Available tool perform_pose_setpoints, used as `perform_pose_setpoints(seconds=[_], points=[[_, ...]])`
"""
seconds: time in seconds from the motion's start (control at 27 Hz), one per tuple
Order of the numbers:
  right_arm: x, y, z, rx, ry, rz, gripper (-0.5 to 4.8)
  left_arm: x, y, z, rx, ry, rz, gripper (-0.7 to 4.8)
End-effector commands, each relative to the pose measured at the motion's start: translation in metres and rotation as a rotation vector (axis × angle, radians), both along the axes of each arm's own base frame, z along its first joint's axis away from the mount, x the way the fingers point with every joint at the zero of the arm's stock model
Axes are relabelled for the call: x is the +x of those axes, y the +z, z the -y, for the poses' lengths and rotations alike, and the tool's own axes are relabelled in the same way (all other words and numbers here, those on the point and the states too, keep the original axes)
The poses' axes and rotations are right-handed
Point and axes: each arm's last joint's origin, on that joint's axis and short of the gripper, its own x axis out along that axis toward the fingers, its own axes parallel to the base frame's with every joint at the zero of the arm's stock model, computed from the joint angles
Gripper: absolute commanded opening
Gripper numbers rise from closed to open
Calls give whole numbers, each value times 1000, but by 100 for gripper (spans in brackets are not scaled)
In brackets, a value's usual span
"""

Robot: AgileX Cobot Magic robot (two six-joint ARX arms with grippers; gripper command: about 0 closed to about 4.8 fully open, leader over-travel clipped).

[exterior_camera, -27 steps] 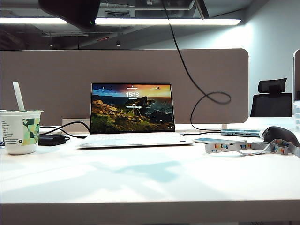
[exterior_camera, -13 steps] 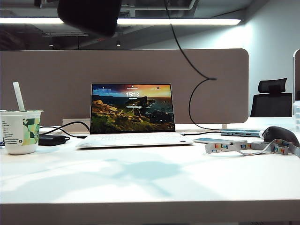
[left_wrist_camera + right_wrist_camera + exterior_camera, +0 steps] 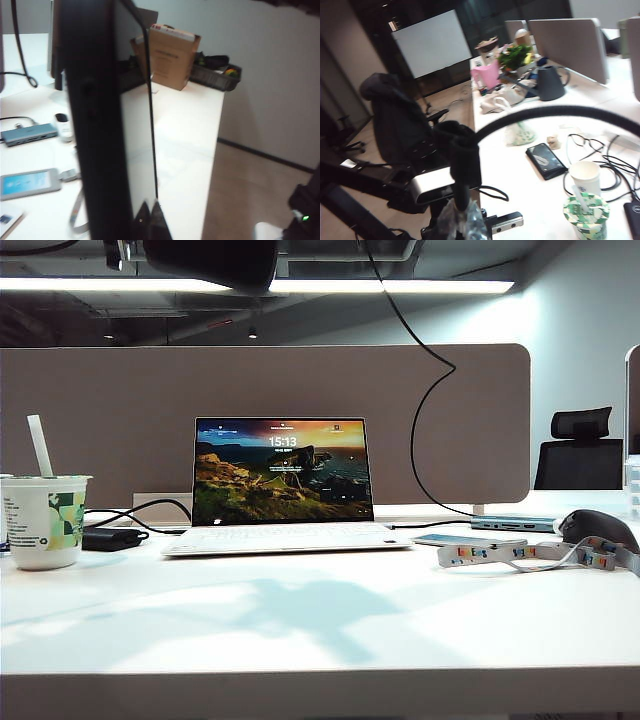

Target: Pick up the black phone, pick up the charger plug, insert the charger plug into the phone's charging port, and finally place the connected phone back on the desk.

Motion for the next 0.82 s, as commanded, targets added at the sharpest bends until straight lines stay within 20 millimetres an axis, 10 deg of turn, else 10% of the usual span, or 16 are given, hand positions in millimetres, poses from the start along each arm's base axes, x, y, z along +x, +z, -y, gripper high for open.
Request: perform_pose_setpoints(seconds=[0.04,0.82], points=[[-4,4,0,6,59,41,-8,-3,12,1,-39,-50,58,-6],[-17,0,-22,-6,179,124,-8,-8,17,7,-57,-98,122,-6]])
